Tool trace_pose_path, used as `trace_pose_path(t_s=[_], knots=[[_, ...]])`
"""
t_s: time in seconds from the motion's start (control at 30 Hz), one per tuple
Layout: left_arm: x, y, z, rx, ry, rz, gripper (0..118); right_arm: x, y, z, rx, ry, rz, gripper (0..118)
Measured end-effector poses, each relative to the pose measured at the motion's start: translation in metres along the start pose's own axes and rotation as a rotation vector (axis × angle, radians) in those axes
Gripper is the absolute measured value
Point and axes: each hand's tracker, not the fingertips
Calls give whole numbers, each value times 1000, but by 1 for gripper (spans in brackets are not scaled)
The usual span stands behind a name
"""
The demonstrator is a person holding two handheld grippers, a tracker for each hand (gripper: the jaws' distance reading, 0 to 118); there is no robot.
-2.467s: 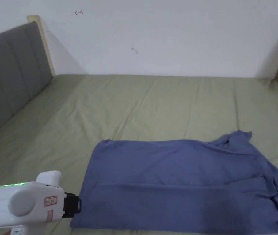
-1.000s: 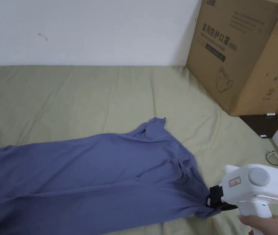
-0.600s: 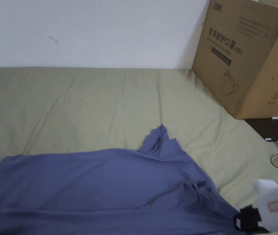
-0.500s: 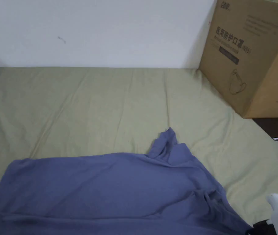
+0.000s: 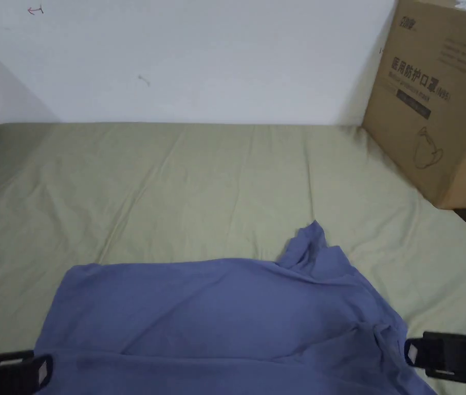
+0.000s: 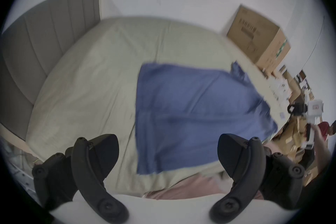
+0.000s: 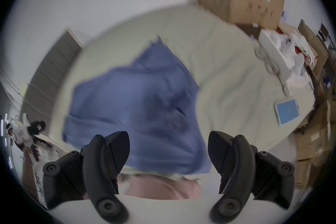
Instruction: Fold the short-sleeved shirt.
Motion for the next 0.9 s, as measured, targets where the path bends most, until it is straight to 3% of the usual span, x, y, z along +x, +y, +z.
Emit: trace_pose_path(t_s=[0.03,0.07,0.1,0.17,0.23,0.3,0.33,0.4,0.47,0.53,0.63,0.73,0.77,0.83,0.87,0.9], knots=[[9,3,10,65,-42,5,110,-12,1,13,85,50,-23,93],[18,8,21,147,-59,0,98,-24,0,24,161,89,-40,88],[32,4,30,230,-64,-5,75,-25,1,28,247,126,-43,72],[50,-1,46,441,58,-50,0,-47,-4,42,422,107,-22,1],[63,-2,53,560,111,-26,1,-65,-9,47,529,64,-38,0],[60,6,57,588,39,60,1,-71,-7,47,522,183,-36,0],[63,13,53,591,45,81,1,-76,-4,48,510,181,-29,0],[54,41,47,564,75,61,1,-83,3,44,481,157,43,0],[35,83,25,441,97,-17,1,-86,8,42,475,142,74,0],[10,131,-21,175,61,-50,1,-83,14,37,464,161,64,0],[-33,167,-118,-208,-56,38,1,-76,25,18,383,169,-6,0],[-53,168,-190,-247,79,-21,7,-65,30,-7,331,155,-35,0],[-60,169,-211,-253,116,-56,25,-64,31,-16,308,132,-33,0],[-71,169,-243,-273,126,-55,101,-61,33,-29,266,113,-34,0],[-71,162,-257,-313,117,-39,118,-58,35,-37,242,113,-34,0],[-72,160,-264,-360,101,-45,113,-58,35,-42,225,114,-30,0]])
